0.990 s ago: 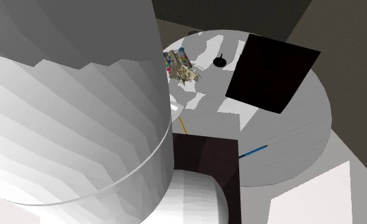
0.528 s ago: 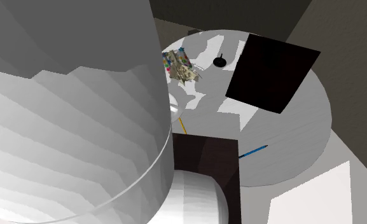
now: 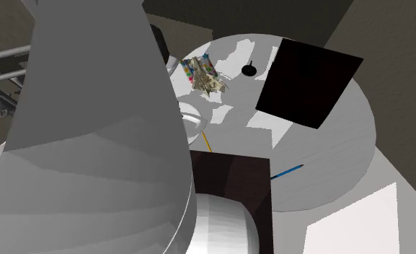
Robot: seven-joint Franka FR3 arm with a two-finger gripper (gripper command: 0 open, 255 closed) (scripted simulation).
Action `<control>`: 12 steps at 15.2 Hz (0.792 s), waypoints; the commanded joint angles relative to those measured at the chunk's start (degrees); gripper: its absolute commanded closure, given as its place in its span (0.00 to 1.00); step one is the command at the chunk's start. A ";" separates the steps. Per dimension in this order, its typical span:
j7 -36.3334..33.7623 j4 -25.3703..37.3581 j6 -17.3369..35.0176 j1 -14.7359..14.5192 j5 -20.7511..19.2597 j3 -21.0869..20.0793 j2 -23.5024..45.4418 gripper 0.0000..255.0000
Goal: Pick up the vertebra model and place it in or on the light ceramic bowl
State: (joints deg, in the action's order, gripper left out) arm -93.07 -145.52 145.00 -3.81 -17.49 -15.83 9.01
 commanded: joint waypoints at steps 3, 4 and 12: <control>2.39 -0.33 -2.84 0.38 2.78 -0.76 -3.58 1.00; 2.92 -0.33 -3.58 0.41 3.43 -0.91 -4.42 1.00; 6.62 0.28 -9.83 0.28 7.81 -1.46 -10.70 1.00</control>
State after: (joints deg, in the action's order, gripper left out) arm -86.88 -145.39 136.04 -3.49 -10.20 -17.24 -0.91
